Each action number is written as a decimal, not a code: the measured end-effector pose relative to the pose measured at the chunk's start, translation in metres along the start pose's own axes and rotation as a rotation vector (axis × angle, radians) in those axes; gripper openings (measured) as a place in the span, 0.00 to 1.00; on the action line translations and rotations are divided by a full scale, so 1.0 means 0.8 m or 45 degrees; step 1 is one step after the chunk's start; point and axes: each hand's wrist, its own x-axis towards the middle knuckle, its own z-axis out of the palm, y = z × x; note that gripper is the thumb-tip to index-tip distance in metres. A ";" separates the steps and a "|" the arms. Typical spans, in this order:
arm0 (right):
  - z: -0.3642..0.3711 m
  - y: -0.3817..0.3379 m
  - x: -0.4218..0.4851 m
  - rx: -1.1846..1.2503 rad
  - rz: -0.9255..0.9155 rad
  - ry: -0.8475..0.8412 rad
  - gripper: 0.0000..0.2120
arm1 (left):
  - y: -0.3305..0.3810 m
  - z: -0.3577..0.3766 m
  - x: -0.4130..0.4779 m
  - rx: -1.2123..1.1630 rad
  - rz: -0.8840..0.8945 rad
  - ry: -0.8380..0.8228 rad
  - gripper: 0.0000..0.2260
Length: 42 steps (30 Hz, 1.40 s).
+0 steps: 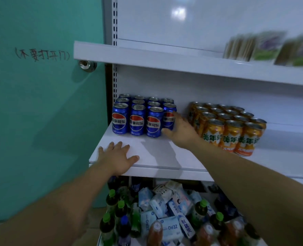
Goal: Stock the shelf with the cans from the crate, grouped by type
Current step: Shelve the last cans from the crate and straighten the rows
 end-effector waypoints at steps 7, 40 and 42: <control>-0.113 0.056 -0.137 -0.313 0.170 0.098 0.32 | 0.151 0.001 -0.067 -0.191 0.395 -0.131 0.34; 0.146 0.606 -0.584 0.169 1.554 -0.726 0.37 | 0.453 0.631 -0.122 -0.023 0.760 -1.390 0.36; 0.184 0.629 -0.588 0.228 1.572 -0.787 0.38 | 0.454 0.669 -0.114 0.019 0.732 -1.434 0.37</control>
